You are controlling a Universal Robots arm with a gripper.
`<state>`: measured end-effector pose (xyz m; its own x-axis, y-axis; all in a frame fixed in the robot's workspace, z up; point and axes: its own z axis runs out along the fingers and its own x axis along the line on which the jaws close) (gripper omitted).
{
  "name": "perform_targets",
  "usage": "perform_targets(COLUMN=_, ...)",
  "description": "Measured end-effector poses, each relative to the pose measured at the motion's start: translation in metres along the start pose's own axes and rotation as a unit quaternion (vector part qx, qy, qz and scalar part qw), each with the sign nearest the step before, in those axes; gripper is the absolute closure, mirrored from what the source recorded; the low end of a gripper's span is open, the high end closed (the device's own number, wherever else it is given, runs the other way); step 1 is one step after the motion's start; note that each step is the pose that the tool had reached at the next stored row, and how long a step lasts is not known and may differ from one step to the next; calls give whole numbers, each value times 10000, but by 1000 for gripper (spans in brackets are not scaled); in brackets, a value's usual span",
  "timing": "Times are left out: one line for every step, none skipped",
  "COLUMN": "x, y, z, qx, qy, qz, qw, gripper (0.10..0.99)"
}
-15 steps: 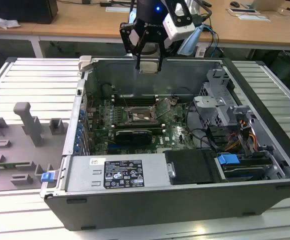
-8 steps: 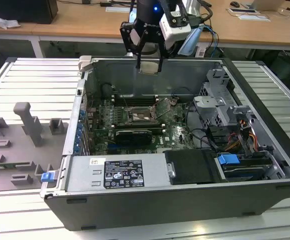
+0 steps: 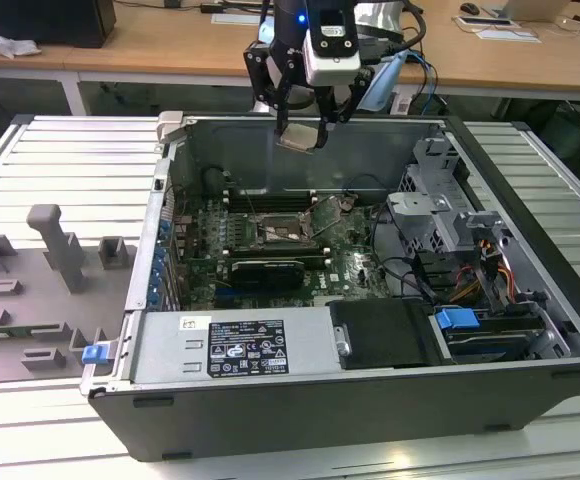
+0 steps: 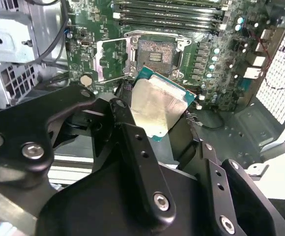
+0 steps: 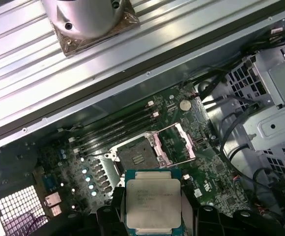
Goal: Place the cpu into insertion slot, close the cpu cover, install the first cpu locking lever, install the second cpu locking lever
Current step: 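Place the cpu into insertion slot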
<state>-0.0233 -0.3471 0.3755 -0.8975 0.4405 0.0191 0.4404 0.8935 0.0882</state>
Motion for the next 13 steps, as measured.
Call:
perform_targets(x=0, y=0, z=1, qx=-2, qy=-7, qz=80, qw=10000, gripper=545)
perform_targets(x=0, y=0, z=2, qx=-3, qy=-11, qz=126, qw=9999, gripper=545)
perform_targets(x=0, y=0, z=2, qx=-4, qy=-15, qz=171, qw=9999, gripper=545)
perform_targets(x=0, y=0, z=3, qx=-5, qy=-20, qz=233, qw=9997, gripper=545)
perform_targets(x=0, y=0, z=3, qx=-6, qy=-24, qz=273, qw=9996, gripper=545)
perform_targets(x=0, y=0, z=4, qx=-6, qy=-28, qz=313, qw=9995, gripper=545)
perform_targets(x=0, y=0, z=4, qx=-7, qy=-31, qz=356, qw=9994, gripper=545)
perform_targets(x=0, y=0, z=5, qx=-8, qy=-34, qz=390, qw=9992, gripper=545)
perform_targets(x=0, y=0, z=5, qx=-9, qy=-39, qz=446, qw=9990, gripper=545)
perform_targets(x=0, y=0, z=6, qx=-10, qy=-43, qz=486, qw=9988, gripper=545)
perform_targets(x=0, y=-1, z=7, qx=-11, qy=-49, qz=558, qw=9984, gripper=545)
perform_targets(x=0, y=-1, z=8, qx=-13, qy=-55, qz=627, qw=9980, gripper=545)
perform_targets(x=0, y=-1, z=9, qx=-14, qy=-62, qz=703, qw=9975, gripper=545)
